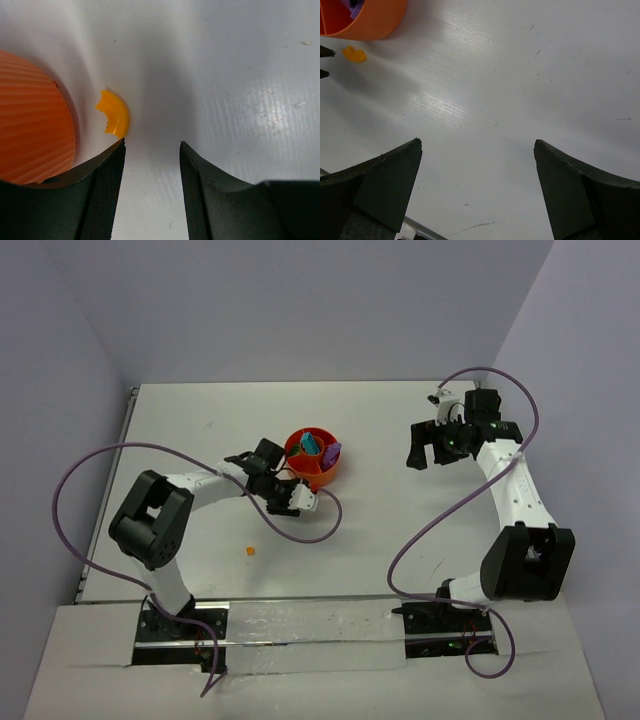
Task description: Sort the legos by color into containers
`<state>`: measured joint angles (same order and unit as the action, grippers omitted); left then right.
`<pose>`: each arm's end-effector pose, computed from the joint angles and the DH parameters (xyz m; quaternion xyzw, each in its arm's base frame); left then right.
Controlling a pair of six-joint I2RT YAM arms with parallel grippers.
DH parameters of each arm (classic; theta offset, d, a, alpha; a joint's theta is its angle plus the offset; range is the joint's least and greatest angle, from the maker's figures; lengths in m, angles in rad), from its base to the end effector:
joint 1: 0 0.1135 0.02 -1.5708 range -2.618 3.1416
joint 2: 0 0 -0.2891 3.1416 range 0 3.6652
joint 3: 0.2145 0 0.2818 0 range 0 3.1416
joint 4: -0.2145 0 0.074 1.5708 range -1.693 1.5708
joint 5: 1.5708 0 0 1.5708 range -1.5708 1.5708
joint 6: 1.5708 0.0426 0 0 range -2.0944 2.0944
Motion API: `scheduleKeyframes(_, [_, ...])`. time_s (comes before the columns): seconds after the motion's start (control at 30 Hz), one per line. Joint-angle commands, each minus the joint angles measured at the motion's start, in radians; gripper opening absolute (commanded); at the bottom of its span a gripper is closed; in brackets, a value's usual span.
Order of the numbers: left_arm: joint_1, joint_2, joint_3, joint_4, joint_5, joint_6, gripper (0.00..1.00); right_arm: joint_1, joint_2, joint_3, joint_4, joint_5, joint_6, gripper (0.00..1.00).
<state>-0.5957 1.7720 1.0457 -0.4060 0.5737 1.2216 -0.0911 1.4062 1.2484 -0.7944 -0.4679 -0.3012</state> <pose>0.2934 -0.2268 0.1594 0.7762 0.5270 -0.1985 0.2835 0.3194 -0.0099 0.3234 -0.1673 0.9141 0.1589 0.3335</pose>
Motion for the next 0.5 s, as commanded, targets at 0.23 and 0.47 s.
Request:
scheduleKeyframes(0.23, [-0.018,0.064,0.112,-0.011,-0.022,0.082,0.55,-0.016,0.017,0.008,0.023,0.002,-0.012,1.00])
scheduleKeyframes(0.47, [-0.018,0.103,0.165,-0.076,0.008,0.130,0.55,-0.025,0.034,0.017,0.020,-0.002,-0.013,1.00])
